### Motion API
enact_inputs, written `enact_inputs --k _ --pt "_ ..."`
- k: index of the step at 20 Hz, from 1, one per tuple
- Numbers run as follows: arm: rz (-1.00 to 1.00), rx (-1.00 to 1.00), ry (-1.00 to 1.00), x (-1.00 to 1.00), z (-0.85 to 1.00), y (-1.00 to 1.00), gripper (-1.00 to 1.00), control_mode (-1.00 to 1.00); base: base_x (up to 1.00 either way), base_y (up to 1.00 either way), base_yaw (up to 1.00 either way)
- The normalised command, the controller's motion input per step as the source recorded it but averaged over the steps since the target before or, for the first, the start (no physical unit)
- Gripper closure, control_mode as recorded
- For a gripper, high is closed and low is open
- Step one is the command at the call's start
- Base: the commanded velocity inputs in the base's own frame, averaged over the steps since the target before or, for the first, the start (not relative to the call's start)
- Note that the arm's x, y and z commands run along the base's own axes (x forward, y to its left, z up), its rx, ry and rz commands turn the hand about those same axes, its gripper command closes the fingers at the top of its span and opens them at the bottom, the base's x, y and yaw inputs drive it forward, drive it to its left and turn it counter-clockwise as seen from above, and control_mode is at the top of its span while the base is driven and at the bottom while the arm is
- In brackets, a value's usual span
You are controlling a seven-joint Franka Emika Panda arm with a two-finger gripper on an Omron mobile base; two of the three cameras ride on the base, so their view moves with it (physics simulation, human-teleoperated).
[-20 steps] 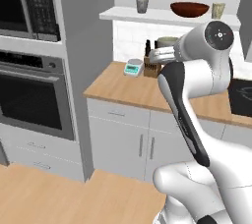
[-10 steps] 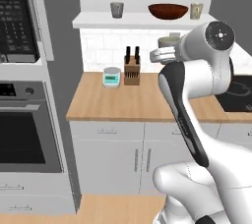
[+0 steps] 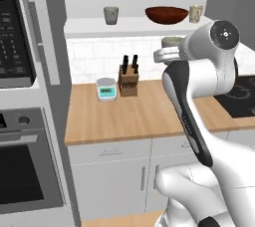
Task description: Gather all objects into one cabinet and sort the glasses and bowls to opposite sides.
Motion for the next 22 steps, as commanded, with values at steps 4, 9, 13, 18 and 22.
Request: enact_inputs --k 4,9,13,18,22 --pt "0.0 0.0 0.0 0.0 0.0 0.0 1.0 1.0 0.23 0.3 -0.32" --pt "0.0 0.0 0.0 0.0 0.0 0.0 1.0 1.0 0.4 0.06 -0.15" --pt "0.0 0.0 0.0 0.0 0.0 0.0 1.0 1.0 0.57 0.0 0.01" --pt "0.11 0.05 -0.18 0.05 0.31 0.25 1.0 -1.0 0.0 0.0 0.0" --pt "0.15 0.0 -0.22 0.37 0.68 0.76 1.0 -1.0 0.0 0.0 0.0"
